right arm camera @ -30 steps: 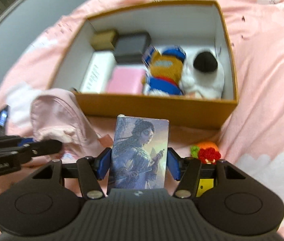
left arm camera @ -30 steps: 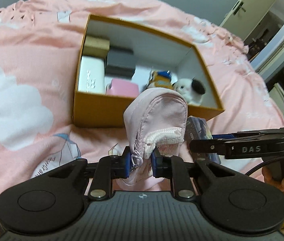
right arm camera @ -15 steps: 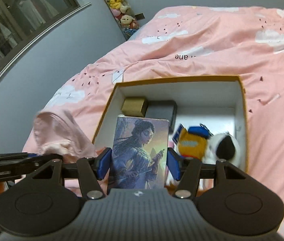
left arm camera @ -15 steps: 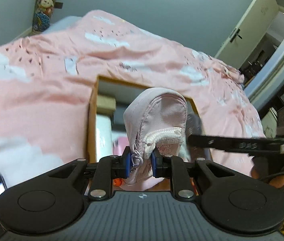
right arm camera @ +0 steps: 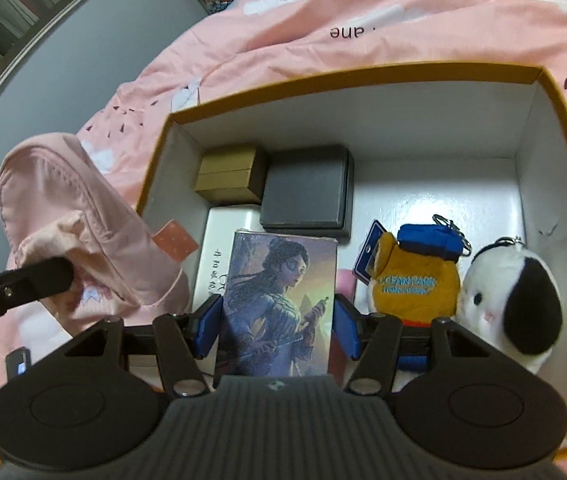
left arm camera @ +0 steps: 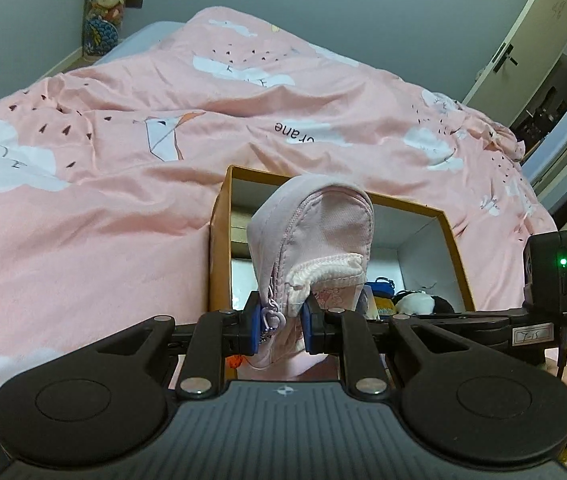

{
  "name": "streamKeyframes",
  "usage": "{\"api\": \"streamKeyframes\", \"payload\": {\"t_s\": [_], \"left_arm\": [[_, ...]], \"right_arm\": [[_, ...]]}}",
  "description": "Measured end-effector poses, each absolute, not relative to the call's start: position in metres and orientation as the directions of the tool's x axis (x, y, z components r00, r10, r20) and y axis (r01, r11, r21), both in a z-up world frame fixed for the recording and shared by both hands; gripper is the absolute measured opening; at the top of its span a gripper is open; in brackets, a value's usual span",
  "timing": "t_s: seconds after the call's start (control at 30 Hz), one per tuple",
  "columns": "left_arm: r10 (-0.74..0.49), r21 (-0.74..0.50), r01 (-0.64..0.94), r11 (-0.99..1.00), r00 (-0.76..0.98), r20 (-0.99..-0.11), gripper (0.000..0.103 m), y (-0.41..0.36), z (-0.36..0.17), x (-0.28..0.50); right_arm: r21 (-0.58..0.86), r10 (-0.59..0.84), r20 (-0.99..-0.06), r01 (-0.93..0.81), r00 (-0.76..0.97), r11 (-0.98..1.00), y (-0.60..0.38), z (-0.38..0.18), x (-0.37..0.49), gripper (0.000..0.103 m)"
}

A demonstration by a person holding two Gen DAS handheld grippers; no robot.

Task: Organize objects
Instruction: 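Carry the pink pouch over the box with the left tool while the right carries the card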

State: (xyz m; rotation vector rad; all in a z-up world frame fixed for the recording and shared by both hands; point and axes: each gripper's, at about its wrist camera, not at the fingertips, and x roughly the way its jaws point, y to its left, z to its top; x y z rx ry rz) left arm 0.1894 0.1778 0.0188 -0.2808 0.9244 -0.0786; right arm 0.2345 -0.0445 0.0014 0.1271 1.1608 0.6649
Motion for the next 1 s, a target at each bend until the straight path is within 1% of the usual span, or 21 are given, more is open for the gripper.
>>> {"api": "streamKeyframes", "payload": {"t_s": [0.17,0.3,0.37,0.47,0.67,1.0], "left_arm": [[-0.195,-0.272,-0.045,0.961,0.587,-0.785,0.022,0.179,0.011,0.206],[-0.192,-0.255,-0.028,0.966,0.583,-0.79,0.022,0.173,0.007,0.22],[-0.198,-0.256,-0.019,0.966,0.578,-0.791,0.022,0.17,0.004,0.225],[-0.208,-0.26,-0.012,0.965,0.566,-0.798,0.022,0.168,-0.001,0.233],[-0.218,-0.264,-0.009,0.964,0.539,-0.813,0.022,0.163,-0.013,0.245],[-0.21,-0.25,-0.014,0.968,0.494,-0.844,0.022,0.155,-0.03,0.258]], "right_arm": [[0.423,0.555,-0.787,-0.419,0.271,0.804,-0.047,0.012,0.252,0.06],[0.4,0.542,-0.759,-0.4,0.36,0.825,-0.057,0.028,0.278,0.06],[0.36,0.515,-0.749,-0.395,0.418,0.845,-0.061,0.033,0.286,0.06],[0.245,0.453,-0.745,-0.431,0.49,0.868,-0.057,0.035,0.288,0.06],[0.21,0.406,-0.776,-0.409,0.483,0.888,-0.054,0.007,0.297,0.06],[0.269,0.428,-0.802,-0.388,0.417,0.881,-0.047,-0.025,0.313,0.061]]}}
